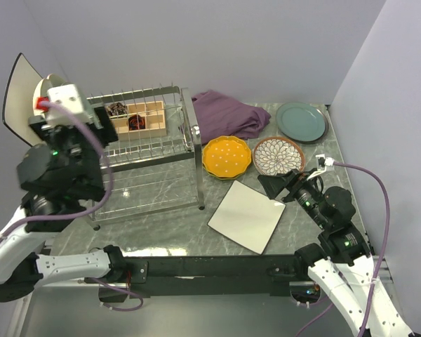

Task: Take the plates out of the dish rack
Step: Unload the plate from the dish rack.

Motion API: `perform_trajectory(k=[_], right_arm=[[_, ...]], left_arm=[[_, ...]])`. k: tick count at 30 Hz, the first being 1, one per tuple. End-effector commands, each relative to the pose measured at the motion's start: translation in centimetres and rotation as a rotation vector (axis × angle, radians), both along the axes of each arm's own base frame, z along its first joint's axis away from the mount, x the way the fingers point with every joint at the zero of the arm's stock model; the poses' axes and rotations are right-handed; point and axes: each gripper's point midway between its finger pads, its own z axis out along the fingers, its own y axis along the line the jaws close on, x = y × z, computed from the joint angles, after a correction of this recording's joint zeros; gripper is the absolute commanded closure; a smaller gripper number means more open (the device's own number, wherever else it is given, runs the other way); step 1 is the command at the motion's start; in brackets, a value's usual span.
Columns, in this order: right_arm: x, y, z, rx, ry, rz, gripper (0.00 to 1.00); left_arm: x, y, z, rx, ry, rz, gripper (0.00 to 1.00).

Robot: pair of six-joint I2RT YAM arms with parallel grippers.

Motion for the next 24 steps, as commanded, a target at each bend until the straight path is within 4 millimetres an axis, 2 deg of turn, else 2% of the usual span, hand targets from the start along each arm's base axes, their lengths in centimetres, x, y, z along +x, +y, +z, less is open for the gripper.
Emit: perform_trajectory(k=[1, 5, 6, 8, 9, 11, 13, 17, 24], right_arm=[[0.3, -0.4, 0.9, -0.007, -0.054, -0.022, 0.00], [0.2, -0.4, 1.0, -0.004, -0.056, -0.020, 0.00], [0.2, -0.4, 0.9, -0.005, -0.055, -0.019, 0.00], [0.2, -0.4, 0.9, -0.006, -0.055, -0.020, 0.00], [0.2, -0.4, 0.9, -0.006, -0.055, -0.019, 0.00], [0.3, -0.3, 0.8, -0.007, -0.053, -0.017, 0.00], [0.2, -0.2, 0.7, -0.007, -0.051, -0.011, 0.00], [0.2, -0.3, 0.7, -0.010, -0.053, -0.013, 0.00], [0.1, 0.0, 0.6, -0.008, -0.055, 0.003, 0.00]], left_arm=[[1.6, -3.1, 0.5, 0.107, 0.033, -0.042, 0.16], [2.7, -5.0, 2.4, 0.126, 0.037, -0.038, 0.11], [2.9, -5.3, 2.3, 0.150, 0.054, -0.040, 0.10], [3.3, -6.4, 3.2, 0.101, 0.041, -0.077, 0.09], [3.6, -6.5, 2.7, 0.137, 0.069, -0.089, 0.08], [4.2, -7.4, 2.7, 0.100, 0.066, -0.114, 0.08], [4.8, -7.3, 1.6, 0.111, 0.100, -0.088, 0.07], [4.8, -6.0, 0.8, 0.064, 0.114, -0.072, 0.10], [3.4, -3.1, 1.3, -0.011, 0.081, -0.001, 0.13]])
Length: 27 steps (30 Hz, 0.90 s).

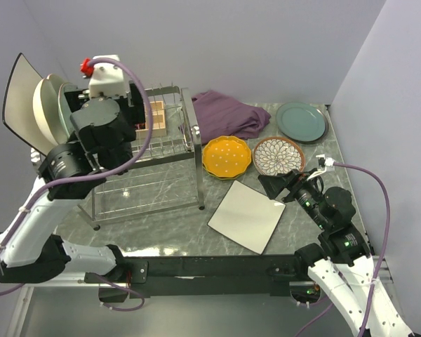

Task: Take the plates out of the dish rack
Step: Unload the plate from the dish rack.

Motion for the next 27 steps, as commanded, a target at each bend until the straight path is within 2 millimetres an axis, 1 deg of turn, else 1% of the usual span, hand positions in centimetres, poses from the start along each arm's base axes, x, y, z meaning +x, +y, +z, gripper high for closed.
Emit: perform_trajectory(k=[1, 3, 4, 7, 9, 13, 14, 19, 21, 25, 27], right_arm=[[0.0, 0.3, 0.5, 0.000, -0.043, 0.019, 0.00], [0.0, 0.3, 0.5, 0.000, -0.043, 0.019, 0.00], [0.0, 0.3, 0.5, 0.000, -0.043, 0.018, 0.00], [0.0, 0.3, 0.6, 0.003, -0.048, 0.020, 0.00], [0.0, 0.3, 0.5, 0.003, -0.046, 0.020, 0.00], [-0.1, 0.2, 0.5, 0.001, -0.047, 0.019, 0.00], [-0.1, 0.3, 0.5, 0.002, -0.049, 0.020, 0.00], [-0.2, 0.2, 0.6, 0.001, -0.054, 0.019, 0.00], [-0.2, 0.1, 0.6, -0.001, -0.054, 0.018, 0.00], [-0.2, 0.2, 0.6, -0.002, -0.056, 0.019, 0.00], [-0.2, 0.2, 0.6, -0.002, -0.056, 0.021, 0.00]], left_arm=[[-1.7, 2.8, 1.0, -0.112, -0.048, 0.039, 0.13], [-1.9, 3.3, 0.9, -0.115, -0.053, 0.053, 0.16], [-2.2, 4.0, 0.8, -0.106, -0.052, 0.079, 0.16], [-2.2, 4.5, 0.0, -0.081, -0.035, 0.105, 0.17], [-2.1, 5.3, -0.5, -0.064, -0.017, 0.123, 0.17], [-2.3, 6.5, -0.7, -0.093, -0.025, 0.142, 0.17], [-2.1, 6.8, -1.1, -0.082, -0.017, 0.153, 0.18], [-1.1, 7.3, -2.7, -0.056, 0.022, 0.178, 0.19], [-1.1, 7.9, -3.0, -0.047, 0.021, 0.216, 0.20], [-1.0, 8.1, -3.9, -0.041, 0.032, 0.234, 0.22], [-1.1, 8.4, -3.9, -0.044, 0.024, 0.249, 0.24]])
